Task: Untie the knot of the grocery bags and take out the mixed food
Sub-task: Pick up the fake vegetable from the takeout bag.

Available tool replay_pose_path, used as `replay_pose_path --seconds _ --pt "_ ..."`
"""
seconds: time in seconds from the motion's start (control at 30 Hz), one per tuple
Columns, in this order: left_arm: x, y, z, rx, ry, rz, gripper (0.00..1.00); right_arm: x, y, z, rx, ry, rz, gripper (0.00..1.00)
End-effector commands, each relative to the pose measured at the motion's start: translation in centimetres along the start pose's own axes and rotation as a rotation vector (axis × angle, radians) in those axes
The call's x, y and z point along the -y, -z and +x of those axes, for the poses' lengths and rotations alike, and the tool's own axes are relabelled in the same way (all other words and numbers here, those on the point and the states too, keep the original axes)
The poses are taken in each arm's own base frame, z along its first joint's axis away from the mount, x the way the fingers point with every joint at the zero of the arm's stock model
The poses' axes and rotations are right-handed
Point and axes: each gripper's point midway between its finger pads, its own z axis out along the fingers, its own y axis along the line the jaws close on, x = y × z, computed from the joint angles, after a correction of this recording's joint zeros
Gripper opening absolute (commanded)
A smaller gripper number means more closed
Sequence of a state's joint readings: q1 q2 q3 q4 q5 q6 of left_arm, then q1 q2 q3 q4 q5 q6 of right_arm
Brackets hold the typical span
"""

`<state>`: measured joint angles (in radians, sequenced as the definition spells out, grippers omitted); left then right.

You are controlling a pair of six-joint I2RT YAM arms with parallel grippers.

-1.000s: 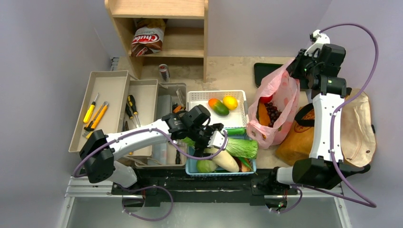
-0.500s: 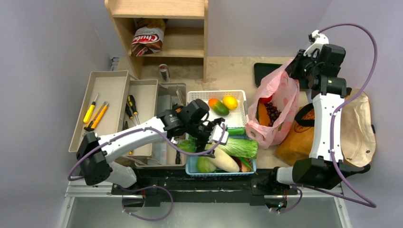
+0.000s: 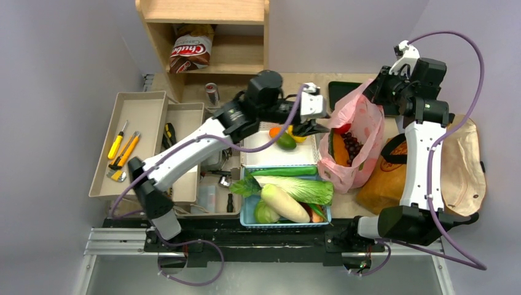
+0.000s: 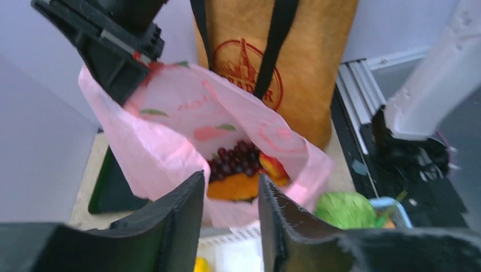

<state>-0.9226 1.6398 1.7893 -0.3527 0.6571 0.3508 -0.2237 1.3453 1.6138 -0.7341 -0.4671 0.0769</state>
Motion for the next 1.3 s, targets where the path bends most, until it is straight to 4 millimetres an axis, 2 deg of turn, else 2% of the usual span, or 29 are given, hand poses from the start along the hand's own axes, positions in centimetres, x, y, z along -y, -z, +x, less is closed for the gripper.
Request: replay_pose_path --seconds 0.0,0.1,0.17,0.3,0.37,0.57,0.7,0.83,1.07,1.27 --pt "-0.3 -6.6 -0.6 0.073 -0.015 0.013 0.27 -1.4 2.5 -2.4 0.088 0.059 -0.014 0.00" --pt "0.4 -10.5 0.7 0.070 -0.032 0.023 0.15 -0.7 2.6 -2.8 0.105 0.052 0.032 0.00" --pt "0.2 -12.8 2.7 0.040 -0.040 0.004 0.12 -0.2 2.7 -3.3 0.122 0.041 0.070 0.00" --pt "-2.7 -15.9 7.3 -0.040 -0.033 -0.153 0.10 -0.5 3.4 -4.1 0.145 0.024 0.074 0.00" --pt "-4.9 -16.5 9.6 -0.095 -0.029 -0.267 0.18 -0.9 3.7 -4.2 0.147 0.015 0.063 0.00" --pt "-9.9 -17.4 15.6 -0.189 -0.081 -0.469 0.61 -3.1 4.4 -3.6 0.117 -0.002 -0.034 0.00" --pt "-12.3 -17.7 17.7 -0.233 -0.172 -0.536 0.75 -4.0 5.1 -3.0 0.100 -0.011 -0.066 0.00" --pt "-13.5 -18.1 18.8 -0.257 -0.295 -0.548 0.81 -4.6 5.9 -2.2 0.077 -0.015 -0.087 0.00" --pt "-13.1 -19.2 20.8 -0.301 -0.418 -0.475 0.86 -6.5 7.3 -2.0 0.078 -0.005 -0.160 0.00" --pt "-13.1 -19.9 20.7 -0.292 -0.499 -0.473 0.90 -7.9 7.9 -1.2 0.049 -0.014 -0.230 0.00"
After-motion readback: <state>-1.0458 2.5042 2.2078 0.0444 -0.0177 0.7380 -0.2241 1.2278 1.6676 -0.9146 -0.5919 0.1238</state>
